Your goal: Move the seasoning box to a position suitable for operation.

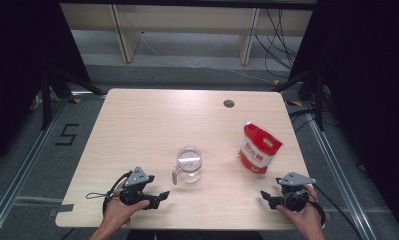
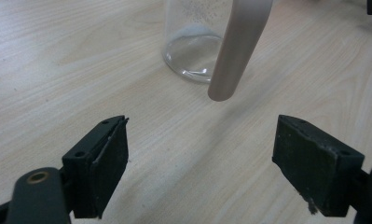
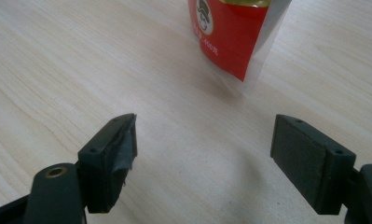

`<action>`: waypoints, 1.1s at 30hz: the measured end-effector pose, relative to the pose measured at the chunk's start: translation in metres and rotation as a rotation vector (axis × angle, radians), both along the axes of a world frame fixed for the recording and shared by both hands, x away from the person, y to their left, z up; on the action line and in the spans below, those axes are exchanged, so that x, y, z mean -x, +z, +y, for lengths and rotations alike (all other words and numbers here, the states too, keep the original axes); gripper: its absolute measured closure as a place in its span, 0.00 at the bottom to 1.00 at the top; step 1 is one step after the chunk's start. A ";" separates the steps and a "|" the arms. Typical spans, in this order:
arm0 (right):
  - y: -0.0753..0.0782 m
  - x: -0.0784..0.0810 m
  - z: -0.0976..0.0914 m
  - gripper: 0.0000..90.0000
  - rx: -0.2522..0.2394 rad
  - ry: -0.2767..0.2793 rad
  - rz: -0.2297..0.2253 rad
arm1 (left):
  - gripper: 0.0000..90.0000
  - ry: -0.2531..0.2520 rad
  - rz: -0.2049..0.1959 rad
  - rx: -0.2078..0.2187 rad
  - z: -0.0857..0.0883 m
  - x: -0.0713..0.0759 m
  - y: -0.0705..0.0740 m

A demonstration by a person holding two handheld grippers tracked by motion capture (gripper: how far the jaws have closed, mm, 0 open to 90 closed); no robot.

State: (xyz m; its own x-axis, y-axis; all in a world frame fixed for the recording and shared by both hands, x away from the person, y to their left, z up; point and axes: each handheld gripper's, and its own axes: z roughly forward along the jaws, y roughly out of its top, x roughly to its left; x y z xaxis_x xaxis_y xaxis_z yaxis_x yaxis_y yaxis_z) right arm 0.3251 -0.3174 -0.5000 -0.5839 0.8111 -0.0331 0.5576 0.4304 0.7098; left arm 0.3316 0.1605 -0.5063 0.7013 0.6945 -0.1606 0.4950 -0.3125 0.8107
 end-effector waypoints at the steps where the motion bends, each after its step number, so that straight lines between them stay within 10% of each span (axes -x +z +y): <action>1: 0.000 0.000 0.000 0.26 0.001 0.000 0.002 | 0.20 0.004 0.002 0.004 -0.001 0.000 0.001; 19: 0.001 -0.001 -0.002 0.28 0.005 0.008 0.004 | 0.27 0.016 -0.057 0.070 -0.020 0.002 0.009; 33: -0.001 -0.001 0.000 0.28 0.006 0.015 -0.008 | 0.45 0.022 -0.125 0.014 -0.038 -0.002 0.013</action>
